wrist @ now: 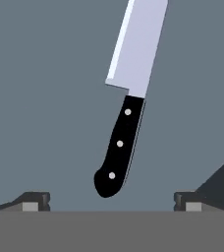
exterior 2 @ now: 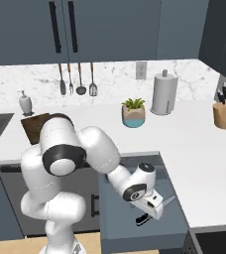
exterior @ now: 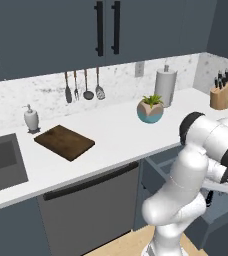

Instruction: Pick up the knife from the drawer and place it on the cutting board. Then place the meat from the plate to the cutting board.

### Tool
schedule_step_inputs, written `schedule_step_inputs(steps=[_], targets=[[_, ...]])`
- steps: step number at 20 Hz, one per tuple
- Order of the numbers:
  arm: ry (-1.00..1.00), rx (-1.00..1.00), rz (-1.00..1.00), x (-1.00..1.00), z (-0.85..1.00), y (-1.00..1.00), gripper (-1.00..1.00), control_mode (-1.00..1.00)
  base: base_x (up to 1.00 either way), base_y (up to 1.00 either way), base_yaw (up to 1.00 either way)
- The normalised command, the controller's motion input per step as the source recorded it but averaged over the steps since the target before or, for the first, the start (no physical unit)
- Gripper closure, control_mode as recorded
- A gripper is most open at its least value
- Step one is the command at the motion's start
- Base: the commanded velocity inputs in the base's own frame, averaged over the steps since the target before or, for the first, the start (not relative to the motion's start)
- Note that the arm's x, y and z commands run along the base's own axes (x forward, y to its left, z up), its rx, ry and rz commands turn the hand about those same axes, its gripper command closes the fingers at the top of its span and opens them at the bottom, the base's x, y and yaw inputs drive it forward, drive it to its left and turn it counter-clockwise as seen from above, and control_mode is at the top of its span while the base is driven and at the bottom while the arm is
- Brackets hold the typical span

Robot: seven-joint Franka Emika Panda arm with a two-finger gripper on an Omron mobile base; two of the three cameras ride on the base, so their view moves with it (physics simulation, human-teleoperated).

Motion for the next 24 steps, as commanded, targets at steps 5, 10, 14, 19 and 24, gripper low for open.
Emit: schedule_step_inputs(steps=[5, 10, 14, 19, 24], targets=[[-0.05, -0.02, -0.11, 0.03, -0.75, 0.0, -1.0, -1.0, 0.0, 0.0, 0.0], [-0.01, 0.0, -0.1, 0.09, -0.22, -0.24, -1.0, -1.0, 0.0, 0.0, 0.0], [0.0, 0.0, -0.1, 0.41, 0.09, -0.53, -1.0, -1.0, 0.0, 0.0, 0.0], [-0.04, 0.03, -0.07, 0.07, 0.65, -0.41, -1.0, -1.0, 0.0, 0.0, 0.0], [-0.05, 0.1, -0.02, -0.18, 1.0, -0.02, -1.0, -1.0, 0.0, 0.0, 0.0]])
